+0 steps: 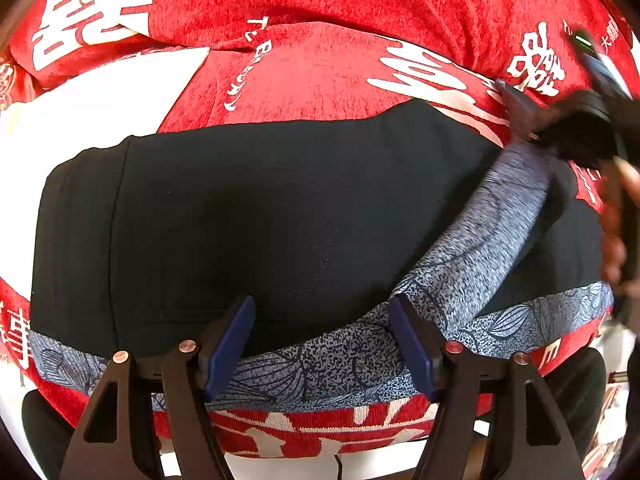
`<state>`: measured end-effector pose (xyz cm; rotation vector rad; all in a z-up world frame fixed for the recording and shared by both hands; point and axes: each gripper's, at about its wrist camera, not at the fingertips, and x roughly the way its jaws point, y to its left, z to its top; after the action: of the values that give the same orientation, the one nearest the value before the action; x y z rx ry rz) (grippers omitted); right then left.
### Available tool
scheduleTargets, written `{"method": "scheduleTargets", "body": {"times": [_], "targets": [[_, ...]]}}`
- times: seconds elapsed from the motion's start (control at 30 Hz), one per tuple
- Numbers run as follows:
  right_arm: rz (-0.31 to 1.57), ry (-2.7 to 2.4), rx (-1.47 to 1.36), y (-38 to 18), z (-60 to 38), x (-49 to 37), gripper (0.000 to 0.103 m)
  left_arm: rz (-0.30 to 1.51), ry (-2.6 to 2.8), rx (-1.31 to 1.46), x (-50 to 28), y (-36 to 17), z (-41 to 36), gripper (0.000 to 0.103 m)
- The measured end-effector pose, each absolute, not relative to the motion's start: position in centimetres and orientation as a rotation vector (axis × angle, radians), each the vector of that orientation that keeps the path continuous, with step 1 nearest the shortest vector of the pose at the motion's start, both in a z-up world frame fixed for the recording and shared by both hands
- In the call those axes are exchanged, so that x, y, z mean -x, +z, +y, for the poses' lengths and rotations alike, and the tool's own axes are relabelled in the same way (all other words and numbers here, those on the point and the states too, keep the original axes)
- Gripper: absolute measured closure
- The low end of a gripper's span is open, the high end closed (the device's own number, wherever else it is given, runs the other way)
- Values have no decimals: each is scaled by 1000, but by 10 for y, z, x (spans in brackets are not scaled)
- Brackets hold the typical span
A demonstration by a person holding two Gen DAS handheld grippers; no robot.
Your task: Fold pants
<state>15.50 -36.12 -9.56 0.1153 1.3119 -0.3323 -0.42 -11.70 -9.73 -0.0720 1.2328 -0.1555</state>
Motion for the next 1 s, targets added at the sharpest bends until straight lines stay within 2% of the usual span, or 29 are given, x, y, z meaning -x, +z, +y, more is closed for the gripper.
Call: {"method": "scheduleTargets", "body": {"times": [0.3, 0.47, 0.6, 0.63, 0.7, 0.73, 0.77, 0.93, 1.0], "targets": [[1094, -366, -352, -43, -423, -26, 96, 1220, -250, 204, 11, -84, -108, 33], [1059, -408, -401, -59, -439, 23, 96, 1205, -325, 187, 15, -77, -124, 33], [1129, -427, -357, -87, -437, 37, 95, 1254, -366, 117, 13, -88, -146, 33], [1138, -417, -307, -89, -433, 38, 90, 1271, -360, 74, 13, -95, -153, 33], [1142, -452, -156, -82, -422, 36, 72, 1230, -343, -39, 20, -97, -169, 33], [1140, -470, -108, -80, -419, 36, 47, 1225, -345, -68, 22, -97, -175, 33], [1118, -486, -44, -73, -413, 38, 30, 1226, -352, -69, 24, -97, -177, 33], [1002, -463, 185, -45, -391, 40, 24, 1227, -353, -33, 26, -99, -179, 33], [964, -443, 333, -41, -379, 20, 24, 1224, -353, -23, 27, -99, -181, 27]]}}
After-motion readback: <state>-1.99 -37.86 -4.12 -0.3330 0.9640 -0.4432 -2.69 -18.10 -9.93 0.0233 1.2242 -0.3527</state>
